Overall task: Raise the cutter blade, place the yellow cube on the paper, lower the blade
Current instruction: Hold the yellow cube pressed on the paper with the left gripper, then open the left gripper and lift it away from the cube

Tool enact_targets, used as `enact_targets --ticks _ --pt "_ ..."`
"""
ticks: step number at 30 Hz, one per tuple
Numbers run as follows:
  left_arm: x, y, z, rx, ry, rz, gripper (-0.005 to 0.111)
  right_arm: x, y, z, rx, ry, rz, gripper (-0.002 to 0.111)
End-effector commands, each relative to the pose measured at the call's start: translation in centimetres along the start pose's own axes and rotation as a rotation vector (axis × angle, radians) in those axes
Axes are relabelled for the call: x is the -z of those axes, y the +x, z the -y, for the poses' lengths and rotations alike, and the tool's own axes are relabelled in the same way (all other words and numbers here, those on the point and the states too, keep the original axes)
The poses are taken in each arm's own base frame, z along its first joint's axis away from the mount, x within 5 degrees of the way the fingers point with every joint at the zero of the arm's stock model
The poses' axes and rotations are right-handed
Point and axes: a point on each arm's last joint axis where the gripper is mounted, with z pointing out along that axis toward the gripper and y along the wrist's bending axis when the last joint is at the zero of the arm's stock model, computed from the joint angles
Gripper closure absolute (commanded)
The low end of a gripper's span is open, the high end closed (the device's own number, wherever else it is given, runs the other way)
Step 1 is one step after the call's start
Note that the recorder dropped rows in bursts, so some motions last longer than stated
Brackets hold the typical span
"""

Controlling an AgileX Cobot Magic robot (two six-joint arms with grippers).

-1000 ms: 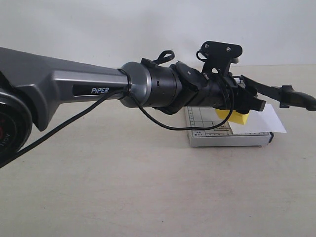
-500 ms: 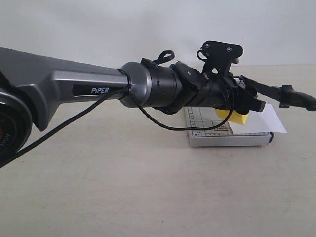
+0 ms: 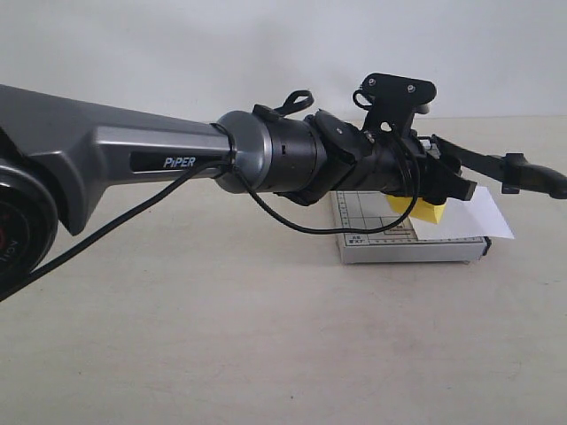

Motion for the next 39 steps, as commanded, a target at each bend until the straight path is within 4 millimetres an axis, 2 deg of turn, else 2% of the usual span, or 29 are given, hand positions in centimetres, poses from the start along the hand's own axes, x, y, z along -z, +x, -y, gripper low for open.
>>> enact_targets --ticks 1,13,16,22,30,35,39 --pt "0.2 -0.5 -0.1 -0.008 -0.011 0.010 0.041 0.0 0.1 0.0 0.008 0.004 0.003 0.108" --pt "0.2 -0.5 0.2 -0.047 0.027 0.013 0.040 0.0 0.1 0.0 0.006 0.004 0.006 0.108" --pt "0.1 -0.4 0.3 -0.047 0.027 0.010 0.036 0.0 0.1 0.0 0.006 0.004 0.004 0.108" --pt "-0.3 0.2 0.6 -0.036 0.036 -0.003 0.018 0.0 0.1 0.0 0.008 0.004 0.004 0.108" --pt "-0.2 0.1 0.5 -0.007 0.032 0.000 0.018 0.0 0.1 0.0 0.006 0.004 0.002 0.108" --pt "0.9 -1.5 -0.1 -0.009 0.032 0.037 0.018 0.0 0.1 0.0 0.008 0.004 0.002 0.108" --pt "2.8 -3.5 -1.1 -0.017 0.074 0.088 0.018 0.0 0.1 0.0 0.006 0.004 0.002 0.108"
